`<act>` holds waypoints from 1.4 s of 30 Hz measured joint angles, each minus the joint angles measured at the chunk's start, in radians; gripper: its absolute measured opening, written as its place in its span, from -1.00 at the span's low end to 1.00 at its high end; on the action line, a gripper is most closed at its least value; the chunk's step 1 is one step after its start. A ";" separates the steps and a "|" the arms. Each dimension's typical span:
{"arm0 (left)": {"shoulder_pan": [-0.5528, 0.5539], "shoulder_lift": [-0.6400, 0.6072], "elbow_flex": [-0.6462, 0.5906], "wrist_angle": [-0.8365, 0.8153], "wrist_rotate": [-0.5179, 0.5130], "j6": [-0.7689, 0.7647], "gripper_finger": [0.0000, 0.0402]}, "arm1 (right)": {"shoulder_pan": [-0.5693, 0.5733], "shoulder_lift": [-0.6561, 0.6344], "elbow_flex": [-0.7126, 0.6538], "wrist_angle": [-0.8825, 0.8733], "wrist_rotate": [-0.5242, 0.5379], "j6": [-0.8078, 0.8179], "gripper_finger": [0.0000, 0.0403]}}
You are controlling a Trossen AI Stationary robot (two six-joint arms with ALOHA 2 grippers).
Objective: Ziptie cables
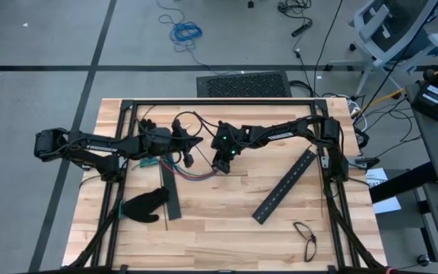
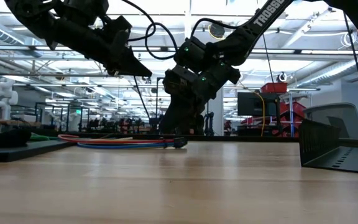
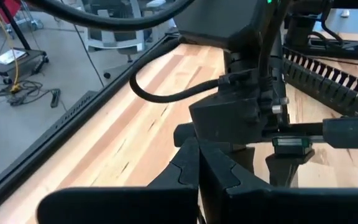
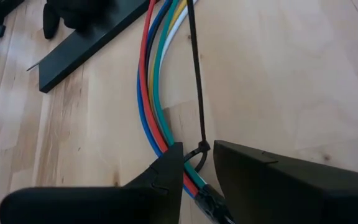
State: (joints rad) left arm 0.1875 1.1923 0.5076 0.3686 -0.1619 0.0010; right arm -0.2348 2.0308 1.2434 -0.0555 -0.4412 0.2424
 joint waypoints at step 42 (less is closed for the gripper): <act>0.000 0.000 0.000 -0.009 -0.052 -0.049 -0.99 | 0.005 0.026 0.001 0.188 0.076 0.139 -0.63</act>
State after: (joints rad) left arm 0.1875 1.1923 0.5076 0.3599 -0.2138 -0.0482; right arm -0.2299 2.0567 1.2446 0.1323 -0.3652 0.3813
